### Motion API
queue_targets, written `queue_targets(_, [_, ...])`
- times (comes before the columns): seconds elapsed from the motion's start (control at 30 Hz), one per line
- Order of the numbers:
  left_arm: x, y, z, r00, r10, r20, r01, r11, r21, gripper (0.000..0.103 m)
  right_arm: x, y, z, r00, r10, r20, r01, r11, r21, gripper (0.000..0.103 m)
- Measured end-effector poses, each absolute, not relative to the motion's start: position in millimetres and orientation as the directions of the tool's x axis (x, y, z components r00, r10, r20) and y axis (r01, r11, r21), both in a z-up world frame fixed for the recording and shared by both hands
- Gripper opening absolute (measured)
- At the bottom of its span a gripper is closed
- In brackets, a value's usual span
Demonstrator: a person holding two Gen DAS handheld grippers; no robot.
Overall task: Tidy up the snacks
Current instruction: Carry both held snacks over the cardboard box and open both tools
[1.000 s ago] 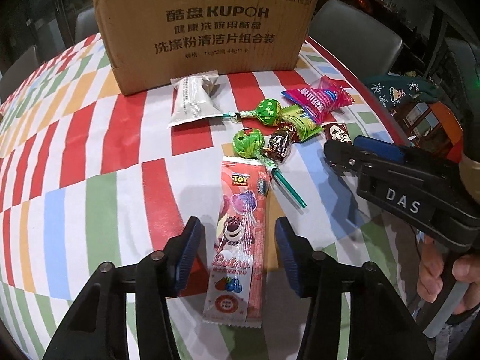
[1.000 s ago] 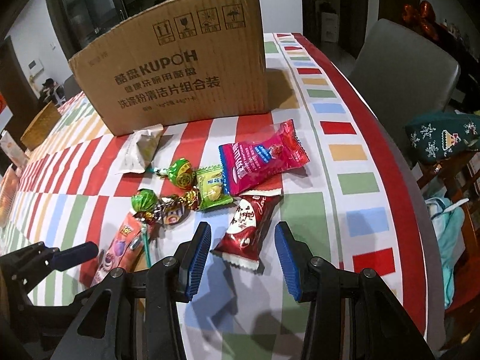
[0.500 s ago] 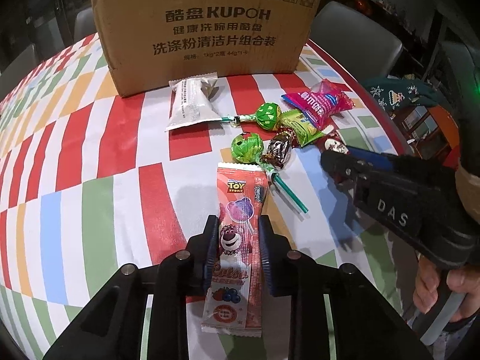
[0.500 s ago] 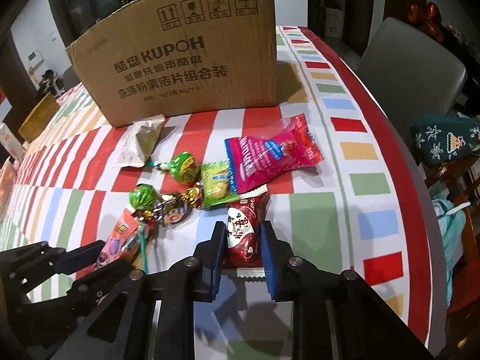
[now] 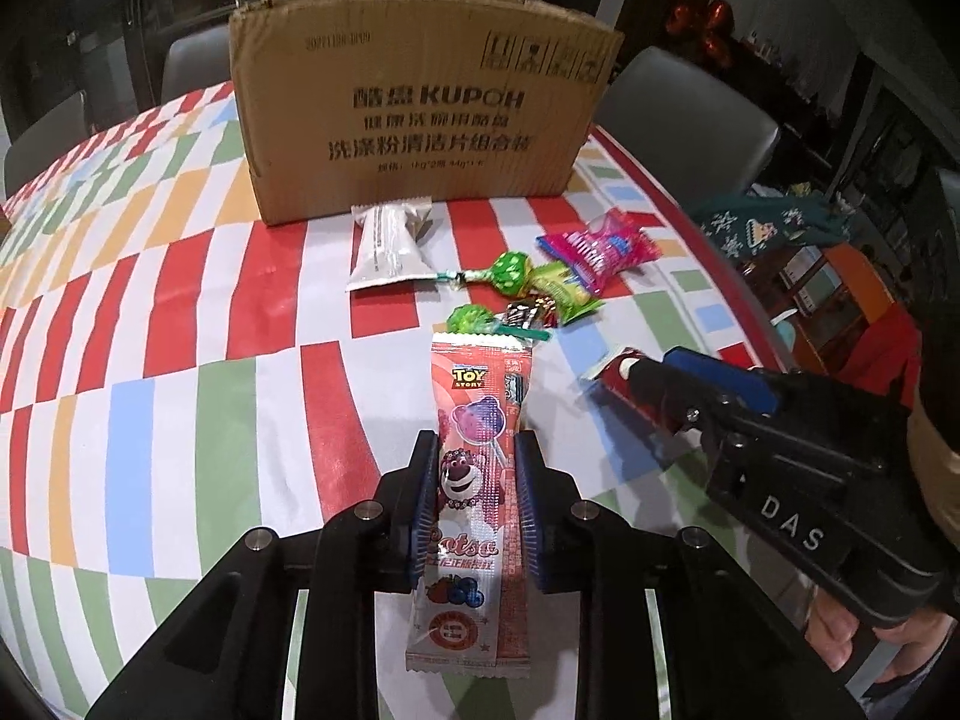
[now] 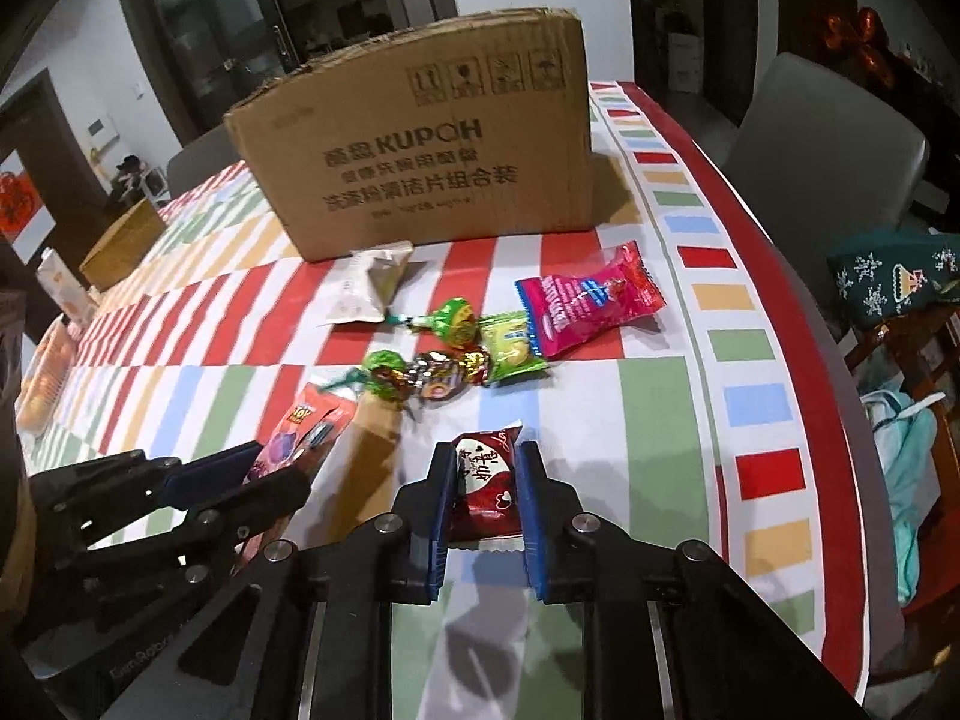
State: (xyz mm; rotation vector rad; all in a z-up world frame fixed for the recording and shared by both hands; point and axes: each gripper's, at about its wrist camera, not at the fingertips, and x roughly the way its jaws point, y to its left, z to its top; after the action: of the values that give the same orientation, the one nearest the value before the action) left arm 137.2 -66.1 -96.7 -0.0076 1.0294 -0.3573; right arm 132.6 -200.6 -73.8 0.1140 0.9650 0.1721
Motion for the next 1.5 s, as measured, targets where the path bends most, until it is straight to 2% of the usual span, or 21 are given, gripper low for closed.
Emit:
queue_targets(0.63, [129,-51,-30,0.596,-0.311,-0.740,0.285,0.944,-0.167,0.026,120,-187,-5,0.675,0.240,-0.698,-0.162,0.971,0.177,0.022])
queue_targets(1.23, [166,-30,36,0.701,-0.283,-0.655,0.268,0.955,-0.126,0.025,158,-171,66,0.768,0.266,-0.582,-0.202,0.964,0.174,0.022])
queue_targets(1.5, [192,-33,64,0.697,-0.297,-0.653,0.305,0.946,-0.105,0.025,172,-170,93,0.793,0.247,-0.557,-0.177,0.968,0.178,0.022])
